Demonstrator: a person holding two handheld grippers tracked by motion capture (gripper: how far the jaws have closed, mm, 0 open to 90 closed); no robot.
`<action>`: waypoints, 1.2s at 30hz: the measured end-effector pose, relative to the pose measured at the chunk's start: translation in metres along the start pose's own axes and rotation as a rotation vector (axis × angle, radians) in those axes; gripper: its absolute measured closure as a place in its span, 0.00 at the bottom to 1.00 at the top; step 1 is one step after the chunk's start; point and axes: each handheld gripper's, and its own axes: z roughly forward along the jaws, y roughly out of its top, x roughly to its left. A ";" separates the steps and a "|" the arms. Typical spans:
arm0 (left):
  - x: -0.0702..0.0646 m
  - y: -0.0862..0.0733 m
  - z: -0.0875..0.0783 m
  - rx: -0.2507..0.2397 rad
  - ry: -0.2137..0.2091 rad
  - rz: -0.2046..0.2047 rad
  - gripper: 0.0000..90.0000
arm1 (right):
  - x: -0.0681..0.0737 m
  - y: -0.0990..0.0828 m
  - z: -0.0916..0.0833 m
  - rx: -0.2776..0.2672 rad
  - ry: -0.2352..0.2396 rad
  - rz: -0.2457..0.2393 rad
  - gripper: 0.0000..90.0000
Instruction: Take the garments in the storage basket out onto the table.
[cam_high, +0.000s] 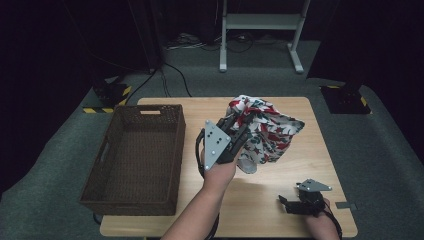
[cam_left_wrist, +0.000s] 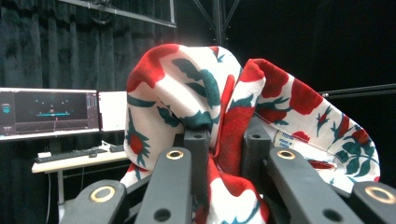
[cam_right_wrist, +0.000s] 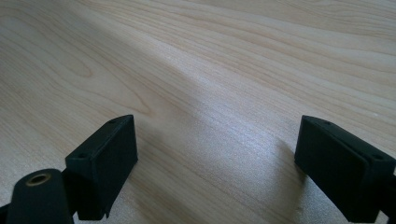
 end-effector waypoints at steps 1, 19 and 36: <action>0.000 -0.002 0.000 0.004 0.000 -0.005 0.86 | 0.000 0.000 0.000 0.000 0.000 -0.001 0.14; -0.020 -0.019 -0.024 0.064 0.009 -0.045 0.86 | 0.000 0.000 0.000 0.000 0.003 -0.002 0.14; -0.019 -0.057 -0.051 0.176 0.031 -0.083 0.86 | 0.001 0.000 0.000 -0.001 0.004 -0.002 0.14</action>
